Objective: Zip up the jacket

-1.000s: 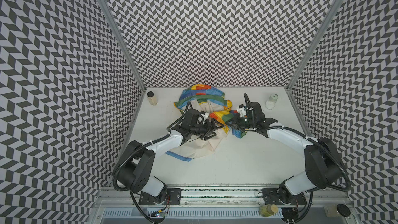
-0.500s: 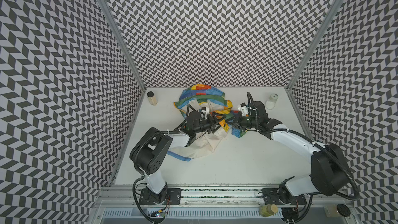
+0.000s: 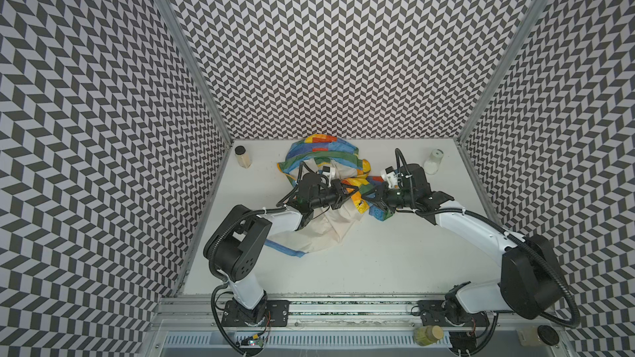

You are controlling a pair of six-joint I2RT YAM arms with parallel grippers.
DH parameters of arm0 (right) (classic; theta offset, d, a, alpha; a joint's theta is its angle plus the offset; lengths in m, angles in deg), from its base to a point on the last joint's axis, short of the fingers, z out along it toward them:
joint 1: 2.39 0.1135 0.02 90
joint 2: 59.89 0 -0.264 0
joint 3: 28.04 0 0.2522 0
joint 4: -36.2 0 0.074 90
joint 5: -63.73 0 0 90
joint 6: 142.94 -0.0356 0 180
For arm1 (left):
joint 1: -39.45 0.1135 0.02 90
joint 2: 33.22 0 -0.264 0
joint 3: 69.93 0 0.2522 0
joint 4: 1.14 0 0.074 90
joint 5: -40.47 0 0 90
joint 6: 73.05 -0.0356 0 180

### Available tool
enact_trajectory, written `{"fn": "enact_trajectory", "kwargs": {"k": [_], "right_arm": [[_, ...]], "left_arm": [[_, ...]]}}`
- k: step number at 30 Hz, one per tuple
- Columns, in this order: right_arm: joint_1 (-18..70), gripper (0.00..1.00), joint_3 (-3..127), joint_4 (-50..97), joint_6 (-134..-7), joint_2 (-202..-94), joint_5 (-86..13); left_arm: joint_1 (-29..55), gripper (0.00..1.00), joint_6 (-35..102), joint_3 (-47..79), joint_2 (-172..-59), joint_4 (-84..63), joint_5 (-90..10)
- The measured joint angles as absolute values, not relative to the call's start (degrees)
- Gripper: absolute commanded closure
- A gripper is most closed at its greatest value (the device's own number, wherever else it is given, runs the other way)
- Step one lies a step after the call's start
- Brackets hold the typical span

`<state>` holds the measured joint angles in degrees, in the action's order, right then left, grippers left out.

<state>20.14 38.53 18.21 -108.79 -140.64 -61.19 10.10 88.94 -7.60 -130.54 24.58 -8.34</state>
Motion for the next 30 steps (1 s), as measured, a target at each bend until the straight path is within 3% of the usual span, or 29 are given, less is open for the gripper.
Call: {"fn": "enact_trajectory", "kwargs": {"k": [3, 5, 11, 15, 24, 30], "right_arm": [[18.7, 0.37, 36.8, 15.9, -106.9, -137.5, -61.1], [17.4, 0.35, 35.9, 13.2, -105.2, -134.3, -60.3], [17.1, 0.54, 33.9, 11.3, -104.7, -125.1, -59.2], [21.7, 0.60, 31.9, 14.7, -107.6, -124.6, -58.9], [28.2, 0.68, 33.7, 16.5, -107.9, -130.9, -56.4], [28.2, 0.65, 34.0, 16.1, -106.2, -134.0, -53.5]], "left_arm": [[10.1, 1.00, 85.3, -4.5, -129.0, 18.5, -8.1], [9.8, 1.00, 82.8, -2.6, -128.1, 14.8, -7.9], [8.0, 1.00, 77.0, 1.8, -127.5, 6.5, -7.7], [7.3, 1.00, 76.3, 2.0, -127.5, 5.0, -7.5], [6.7, 1.00, 75.5, 3.7, -127.5, 1.2, -7.5], [6.3, 1.00, 76.1, 3.7, -127.5, 0.5, -7.4]]}}
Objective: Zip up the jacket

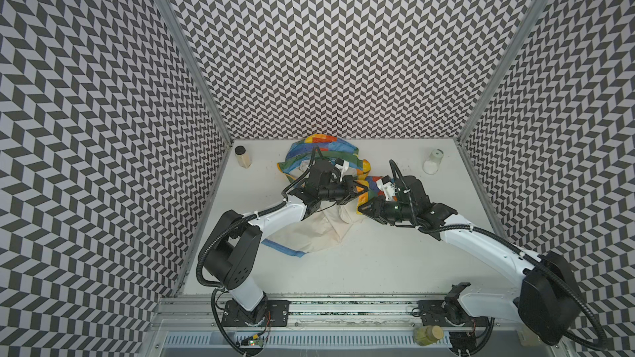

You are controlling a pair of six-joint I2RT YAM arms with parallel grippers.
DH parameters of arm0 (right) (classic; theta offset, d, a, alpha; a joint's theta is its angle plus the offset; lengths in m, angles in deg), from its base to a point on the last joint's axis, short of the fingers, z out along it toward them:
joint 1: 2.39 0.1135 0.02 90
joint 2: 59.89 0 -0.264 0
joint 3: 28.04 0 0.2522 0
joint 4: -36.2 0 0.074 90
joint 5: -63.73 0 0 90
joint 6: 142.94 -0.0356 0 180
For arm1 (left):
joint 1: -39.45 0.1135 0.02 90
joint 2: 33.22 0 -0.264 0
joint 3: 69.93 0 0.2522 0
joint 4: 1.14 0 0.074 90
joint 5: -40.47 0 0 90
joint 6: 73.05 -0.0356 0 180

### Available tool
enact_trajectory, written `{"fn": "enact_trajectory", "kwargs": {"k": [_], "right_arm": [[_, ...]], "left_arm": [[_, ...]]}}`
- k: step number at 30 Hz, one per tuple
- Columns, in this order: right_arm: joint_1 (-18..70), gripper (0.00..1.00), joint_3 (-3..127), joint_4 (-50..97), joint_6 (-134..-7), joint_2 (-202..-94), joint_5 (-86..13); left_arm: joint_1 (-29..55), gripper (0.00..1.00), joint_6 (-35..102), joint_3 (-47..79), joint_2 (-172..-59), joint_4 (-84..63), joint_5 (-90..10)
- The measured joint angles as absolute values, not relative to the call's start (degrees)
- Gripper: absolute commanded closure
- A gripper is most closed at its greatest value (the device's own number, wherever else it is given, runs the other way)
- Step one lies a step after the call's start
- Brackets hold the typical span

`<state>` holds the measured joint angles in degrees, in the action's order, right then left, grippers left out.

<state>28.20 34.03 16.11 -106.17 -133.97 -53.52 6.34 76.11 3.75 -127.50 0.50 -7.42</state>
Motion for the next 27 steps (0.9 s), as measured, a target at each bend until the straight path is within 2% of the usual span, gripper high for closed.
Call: {"fn": "enact_trajectory", "kwargs": {"k": [2, 9, 15, 17, 19, 23, 27], "right_arm": [[28.2, 0.62, 34.4, 16.1, -105.5, -134.5, -52.5], [28.0, 0.62, 35.8, 17.1, -104.9, -136.8, -51.1], [27.3, 0.70, 35.9, 18.9, -105.6, -138.7, -51.2], [27.0, 0.79, 35.9, 19.4, -105.9, -139.1, -51.3], [26.6, 0.83, 35.9, 19.8, -106.2, -139.1, -51.4], [25.7, 0.83, 35.9, 19.8, -106.4, -139.1, -51.4], [24.3, 0.78, 34.7, 20.0, -106.7, -137.0, -51.4]], "left_arm": [[6.3, 1.00, 76.9, 3.7, -127.5, 0.5, -7.2], [5.9, 1.00, 79.7, 3.7, -127.3, 1.1, -6.4], [5.4, 1.00, 82.1, 3.7, -126.2, 2.7, -6.0], [5.3, 1.00, 82.6, 3.7, -126.0, 3.2, -5.9], [5.3, 1.00, 83.1, 3.7, -125.8, 3.6, -5.8], [5.3, 1.00, 83.3, 3.7, -125.4, 3.5, -5.8], [5.3, 1.00, 83.2, 3.7, -125.3, 3.5, -5.8]]}}
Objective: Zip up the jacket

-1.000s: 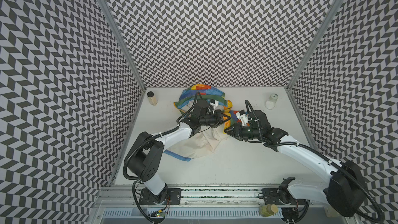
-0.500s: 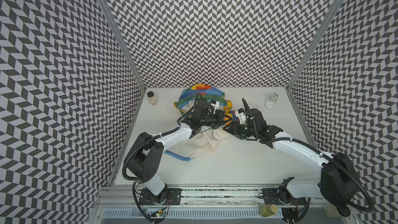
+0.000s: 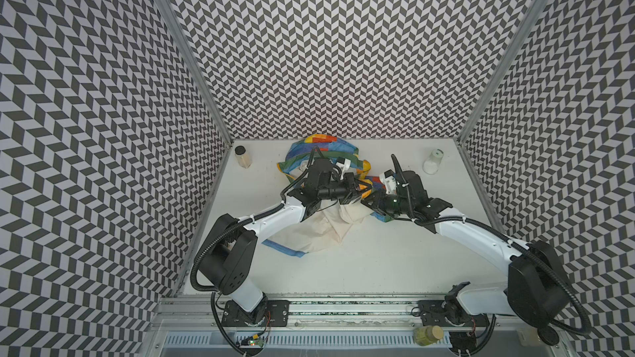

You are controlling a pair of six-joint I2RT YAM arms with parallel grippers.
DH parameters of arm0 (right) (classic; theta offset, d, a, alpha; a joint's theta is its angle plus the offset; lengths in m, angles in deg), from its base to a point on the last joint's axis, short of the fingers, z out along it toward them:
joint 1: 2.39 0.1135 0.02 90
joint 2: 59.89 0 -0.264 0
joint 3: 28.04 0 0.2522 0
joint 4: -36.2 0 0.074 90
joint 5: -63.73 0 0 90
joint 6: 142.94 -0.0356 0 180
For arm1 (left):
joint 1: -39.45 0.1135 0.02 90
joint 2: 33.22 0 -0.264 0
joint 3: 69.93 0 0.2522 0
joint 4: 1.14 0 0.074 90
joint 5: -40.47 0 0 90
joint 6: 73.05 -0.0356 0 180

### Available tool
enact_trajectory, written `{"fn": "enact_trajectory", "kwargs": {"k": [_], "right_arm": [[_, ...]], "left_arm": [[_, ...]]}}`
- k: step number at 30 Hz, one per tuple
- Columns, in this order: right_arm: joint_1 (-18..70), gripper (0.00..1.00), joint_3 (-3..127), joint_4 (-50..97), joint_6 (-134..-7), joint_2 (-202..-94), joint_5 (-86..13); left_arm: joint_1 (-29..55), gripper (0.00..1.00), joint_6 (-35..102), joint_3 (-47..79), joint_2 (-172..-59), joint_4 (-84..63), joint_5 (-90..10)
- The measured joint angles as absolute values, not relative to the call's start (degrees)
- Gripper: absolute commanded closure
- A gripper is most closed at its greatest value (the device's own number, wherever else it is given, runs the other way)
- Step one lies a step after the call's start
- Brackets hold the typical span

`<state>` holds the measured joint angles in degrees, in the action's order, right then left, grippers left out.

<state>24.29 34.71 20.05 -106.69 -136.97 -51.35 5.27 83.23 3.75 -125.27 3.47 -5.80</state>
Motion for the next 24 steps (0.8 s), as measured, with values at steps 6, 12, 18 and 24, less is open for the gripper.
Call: {"fn": "enact_trajectory", "kwargs": {"k": [6, 12, 18, 24], "right_arm": [[23.0, 0.75, 31.8, 20.0, -106.8, -131.4, -51.5], [22.9, 0.77, 31.4, 19.7, -105.4, -129.3, -52.4], [23.4, 0.77, 32.2, 18.2, -101.2, -129.2, -53.4], [23.7, 0.67, 34.1, 16.3, -93.0, -128.9, -53.9]], "left_arm": [[5.3, 1.00, 82.8, 3.7, -125.3, 2.4, -5.8], [5.3, 1.00, 82.5, 3.9, -125.3, 1.3, -5.8], [5.3, 1.00, 82.6, 5.7, -125.3, 0.4, -5.8], [5.3, 1.00, 83.3, 7.3, -125.3, -0.5, -4.9]]}}
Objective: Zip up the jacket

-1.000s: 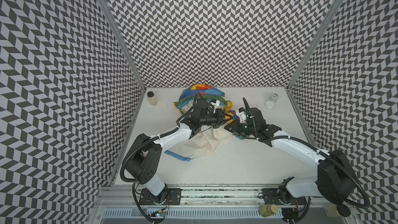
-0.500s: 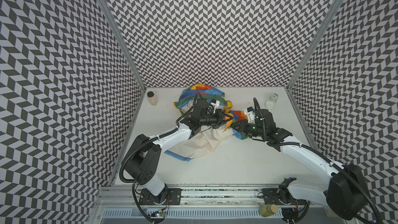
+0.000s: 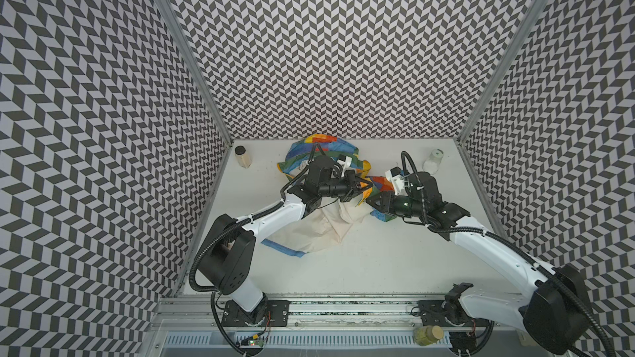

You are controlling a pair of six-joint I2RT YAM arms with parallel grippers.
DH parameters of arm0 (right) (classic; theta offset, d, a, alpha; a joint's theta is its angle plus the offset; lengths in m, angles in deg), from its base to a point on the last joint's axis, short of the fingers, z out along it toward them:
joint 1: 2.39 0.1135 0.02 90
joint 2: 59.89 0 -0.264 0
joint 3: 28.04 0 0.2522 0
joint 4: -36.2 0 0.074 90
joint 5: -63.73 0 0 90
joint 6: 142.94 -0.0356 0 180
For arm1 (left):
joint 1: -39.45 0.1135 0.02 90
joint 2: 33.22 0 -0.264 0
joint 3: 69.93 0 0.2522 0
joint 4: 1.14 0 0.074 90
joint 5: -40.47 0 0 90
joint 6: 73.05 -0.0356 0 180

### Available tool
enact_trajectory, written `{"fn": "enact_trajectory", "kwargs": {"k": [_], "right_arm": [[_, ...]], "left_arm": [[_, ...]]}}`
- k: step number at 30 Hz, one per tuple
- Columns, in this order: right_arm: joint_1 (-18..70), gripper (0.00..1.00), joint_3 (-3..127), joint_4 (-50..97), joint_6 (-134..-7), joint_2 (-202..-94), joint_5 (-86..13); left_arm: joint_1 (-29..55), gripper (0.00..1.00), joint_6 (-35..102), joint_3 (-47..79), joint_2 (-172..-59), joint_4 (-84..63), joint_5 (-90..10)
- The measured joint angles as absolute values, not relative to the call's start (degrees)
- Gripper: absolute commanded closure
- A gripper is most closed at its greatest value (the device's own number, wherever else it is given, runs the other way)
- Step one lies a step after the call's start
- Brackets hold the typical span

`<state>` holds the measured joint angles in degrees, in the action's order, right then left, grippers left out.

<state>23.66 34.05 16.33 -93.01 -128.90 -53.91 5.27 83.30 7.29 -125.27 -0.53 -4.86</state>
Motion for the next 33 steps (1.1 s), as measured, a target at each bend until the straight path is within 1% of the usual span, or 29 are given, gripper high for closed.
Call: {"fn": "enact_trajectory", "kwargs": {"k": [6, 12, 17, 21, 33], "right_arm": [[23.7, 0.67, 34.1, 16.1, -88.1, -126.6, -54.0], [23.7, 0.68, 34.7, 16.2, -85.8, -126.6, -54.2], [23.7, 0.64, 35.6, 17.8, -84.4, -127.2, -54.8], [23.7, 0.63, 35.7, 19.9, -83.4, -128.2, -55.9], [23.7, 0.73, 35.7, 22.4, -82.7, -129.9, -56.9]], "left_arm": [[5.3, 1.00, 84.2, 9.6, -125.4, -1.4, -3.4], [5.3, 1.00, 85.0, 10.4, -125.4, -1.8, -2.5], [5.3, 1.00, 85.7, 10.4, -125.4, -2.3, -2.1], [5.3, 1.00, 86.7, 10.4, -125.4, -2.1, -1.5], [5.4, 1.00, 88.8, 10.4, -125.8, -0.9, -0.8]]}}
